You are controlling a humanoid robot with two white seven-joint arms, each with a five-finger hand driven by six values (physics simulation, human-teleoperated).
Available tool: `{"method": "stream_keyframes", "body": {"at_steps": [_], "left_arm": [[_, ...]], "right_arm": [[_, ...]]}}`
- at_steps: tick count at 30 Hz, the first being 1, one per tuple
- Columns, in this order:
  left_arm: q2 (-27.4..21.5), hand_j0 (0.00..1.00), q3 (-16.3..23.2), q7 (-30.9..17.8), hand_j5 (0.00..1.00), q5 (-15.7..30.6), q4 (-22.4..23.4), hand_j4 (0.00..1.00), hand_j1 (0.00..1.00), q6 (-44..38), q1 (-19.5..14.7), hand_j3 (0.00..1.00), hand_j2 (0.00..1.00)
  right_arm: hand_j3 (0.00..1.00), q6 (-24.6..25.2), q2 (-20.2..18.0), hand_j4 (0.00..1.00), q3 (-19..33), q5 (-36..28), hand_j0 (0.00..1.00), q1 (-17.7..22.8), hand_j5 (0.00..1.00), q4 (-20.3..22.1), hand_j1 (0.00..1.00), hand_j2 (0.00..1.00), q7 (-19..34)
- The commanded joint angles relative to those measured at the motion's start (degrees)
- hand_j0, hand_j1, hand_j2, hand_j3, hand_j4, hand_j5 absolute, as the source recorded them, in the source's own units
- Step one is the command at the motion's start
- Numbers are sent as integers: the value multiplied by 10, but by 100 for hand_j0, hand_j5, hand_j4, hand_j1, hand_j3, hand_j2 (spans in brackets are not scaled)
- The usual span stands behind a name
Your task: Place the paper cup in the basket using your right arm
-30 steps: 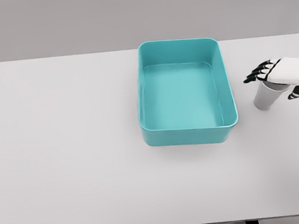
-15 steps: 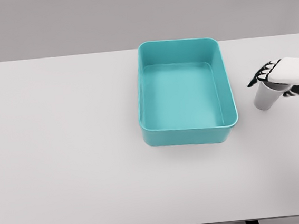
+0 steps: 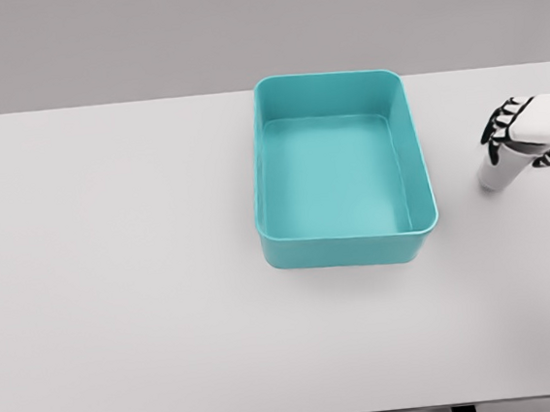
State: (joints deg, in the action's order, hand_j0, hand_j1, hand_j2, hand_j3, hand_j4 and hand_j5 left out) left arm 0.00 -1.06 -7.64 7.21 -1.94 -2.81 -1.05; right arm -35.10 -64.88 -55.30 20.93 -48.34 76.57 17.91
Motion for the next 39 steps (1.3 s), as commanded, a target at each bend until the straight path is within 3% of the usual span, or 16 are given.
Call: {"method": "stream_keyframes", "body": {"at_steps": [1, 17, 31, 39], "left_arm": [[0, 100, 0, 0, 100, 0, 0, 100, 100, 0, 0, 100, 100], [0, 100, 0, 0, 100, 0, 0, 100, 100, 0, 0, 100, 100], [0, 100, 0, 0, 100, 0, 0, 100, 100, 0, -1, 100, 100], [0, 100, 0, 0, 100, 0, 0, 100, 100, 0, 0, 100, 100]], "right_arm": [[45, 1, -6, 45, 0, -4, 45, 0, 45, 1, 45, 45, -2], [45, 1, -1, 45, -1, -4, 45, -105, 45, 51, 45, 45, -2], [45, 1, 79, 45, -2, -4, 45, -164, 45, 52, 45, 45, -2], [46, 1, 122, 46, -17, 1, 46, -166, 46, 46, 46, 46, -1]]}}
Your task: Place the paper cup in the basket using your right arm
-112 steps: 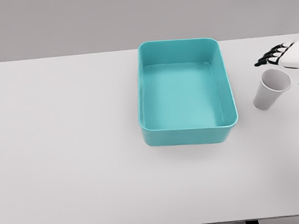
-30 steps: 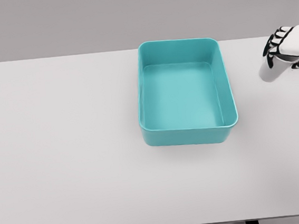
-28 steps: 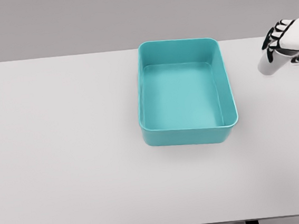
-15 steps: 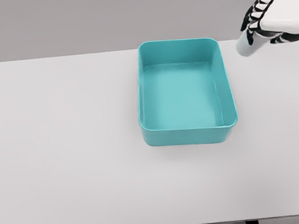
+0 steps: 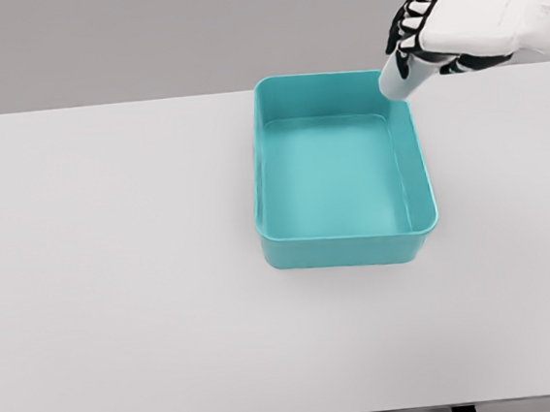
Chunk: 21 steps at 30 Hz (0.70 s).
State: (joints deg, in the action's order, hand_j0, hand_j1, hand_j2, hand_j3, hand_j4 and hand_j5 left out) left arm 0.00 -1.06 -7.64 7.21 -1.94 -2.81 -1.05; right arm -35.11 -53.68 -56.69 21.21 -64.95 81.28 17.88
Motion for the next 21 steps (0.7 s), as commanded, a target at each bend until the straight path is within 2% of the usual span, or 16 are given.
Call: {"method": "stream_keyframes", "body": {"at_steps": [1, 6, 11, 16, 21], "left_arm": [[0, 100, 0, 0, 100, 1, 0, 100, 100, 0, 0, 100, 100], [0, 100, 0, 0, 100, 1, 0, 100, 100, 0, 0, 100, 100], [0, 100, 0, 0, 100, 1, 0, 100, 100, 0, 0, 100, 100], [0, 100, 0, 0, 100, 0, 0, 100, 100, 0, 0, 100, 100], [0, 100, 0, 0, 100, 1, 0, 100, 100, 0, -1, 100, 100]], "right_arm": [[46, 1, 22, 46, -3, 2, 46, 0, 46, -3, 46, 46, 0], [46, 1, 70, 46, -26, 22, 46, 0, 46, -22, 46, 46, 3], [46, 1, 87, 46, -45, 26, 46, 0, 46, -35, 46, 46, 4], [49, 1, 120, 49, -52, 39, 49, 0, 49, -55, 49, 49, 5], [51, 1, 127, 51, -63, 47, 51, 2, 51, -62, 51, 51, 5]]}}
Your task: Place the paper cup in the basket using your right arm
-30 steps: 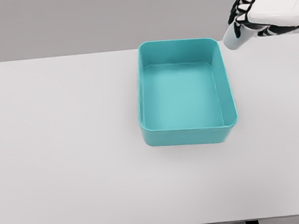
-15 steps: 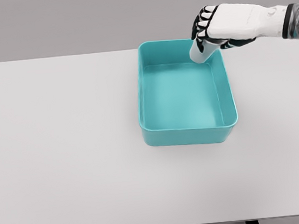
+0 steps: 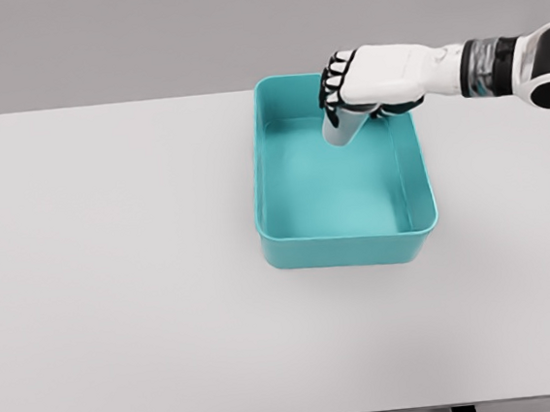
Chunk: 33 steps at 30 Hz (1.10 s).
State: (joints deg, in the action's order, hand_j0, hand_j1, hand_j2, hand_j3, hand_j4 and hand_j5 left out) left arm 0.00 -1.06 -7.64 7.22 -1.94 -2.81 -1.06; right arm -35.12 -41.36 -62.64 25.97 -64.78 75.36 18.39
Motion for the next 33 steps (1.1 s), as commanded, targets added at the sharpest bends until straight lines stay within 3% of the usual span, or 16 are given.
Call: {"method": "stream_keyframes", "body": {"at_steps": [1, 8, 12, 21, 24, 33], "left_arm": [[0, 100, 0, 0, 100, 0, 0, 100, 100, 0, 0, 100, 100], [0, 100, 0, 0, 100, 0, 0, 100, 100, 0, 0, 100, 100], [0, 100, 0, 0, 100, 0, 0, 100, 100, 0, -1, 100, 100], [0, 100, 0, 0, 100, 0, 0, 100, 100, 0, -1, 100, 100], [0, 100, 0, 0, 100, 0, 0, 100, 100, 0, -1, 100, 100], [0, 100, 0, 0, 100, 1, 0, 100, 100, 0, -1, 100, 100]], "right_arm": [[53, 1, 5, 53, -7, 0, 53, 0, 53, -3, 53, 53, -1], [58, 1, 21, 58, -21, 1, 58, 4, 58, -23, 58, 58, 0], [69, 1, 23, 69, -26, 1, 69, 5, 69, -29, 69, 69, 0], [84, 1, 24, 84, -30, 1, 84, 15, 84, -29, 84, 84, -1], [96, 1, 27, 96, -34, 1, 96, 15, 96, -29, 96, 96, -1], [100, 1, 27, 100, -35, 1, 100, 19, 100, -35, 100, 100, -1]]}}
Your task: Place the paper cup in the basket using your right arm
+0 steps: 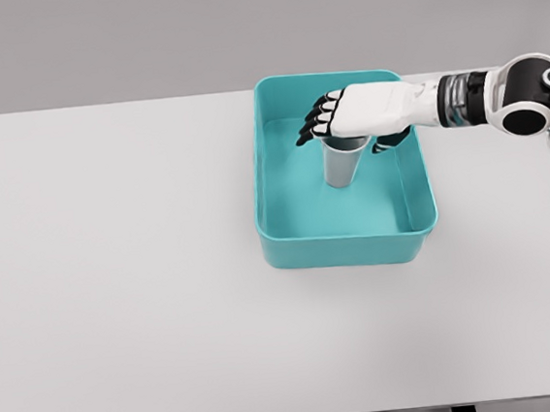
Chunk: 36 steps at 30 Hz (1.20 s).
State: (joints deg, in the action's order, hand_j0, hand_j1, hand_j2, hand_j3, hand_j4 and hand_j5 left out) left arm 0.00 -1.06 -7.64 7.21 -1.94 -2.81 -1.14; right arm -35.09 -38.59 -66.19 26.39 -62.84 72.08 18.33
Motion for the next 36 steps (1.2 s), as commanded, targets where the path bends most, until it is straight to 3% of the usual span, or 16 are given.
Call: {"method": "stream_keyframes", "body": {"at_steps": [1, 18, 23, 25, 27, 30, 34, 36], "left_arm": [[0, 100, 0, 0, 100, 0, 0, 100, 100, 0, 1, 100, 100], [0, 100, 0, 0, 100, 1, 0, 100, 100, 0, 1, 100, 100], [0, 100, 0, 0, 100, 0, 0, 100, 100, 0, 0, 100, 100], [0, 100, 0, 0, 100, 0, 0, 100, 100, 0, 1, 100, 100], [0, 100, 0, 0, 100, 0, 0, 100, 100, 0, 0, 100, 100], [0, 100, 0, 0, 100, 0, 0, 100, 100, 0, 1, 100, 100], [0, 100, 0, 0, 100, 0, 0, 100, 100, 0, 1, 100, 100], [0, 100, 0, 0, 100, 0, 0, 100, 100, 0, 0, 100, 100]], "right_arm": [[100, 1, -1, 100, 1, -3, 100, -1, 100, -2, 100, 100, -1], [100, 1, -25, 100, 17, -8, 100, -33, 100, -1, 100, 100, -4], [100, 1, -88, 100, 17, -12, 100, -65, 100, 5, 100, 100, -6], [100, 1, -148, 100, 38, -13, 100, -59, 100, 30, 100, 100, -6], [100, 1, -183, 100, 37, -13, 100, -54, 100, 30, 100, 100, -6], [100, 1, -228, 100, 38, -14, 100, 0, 100, 35, 100, 100, -7], [100, 1, -227, 100, 37, -16, 100, 55, 100, 44, 100, 100, -6], [100, 1, -249, 100, 39, -14, 100, 57, 100, 68, 100, 100, -1]]}}
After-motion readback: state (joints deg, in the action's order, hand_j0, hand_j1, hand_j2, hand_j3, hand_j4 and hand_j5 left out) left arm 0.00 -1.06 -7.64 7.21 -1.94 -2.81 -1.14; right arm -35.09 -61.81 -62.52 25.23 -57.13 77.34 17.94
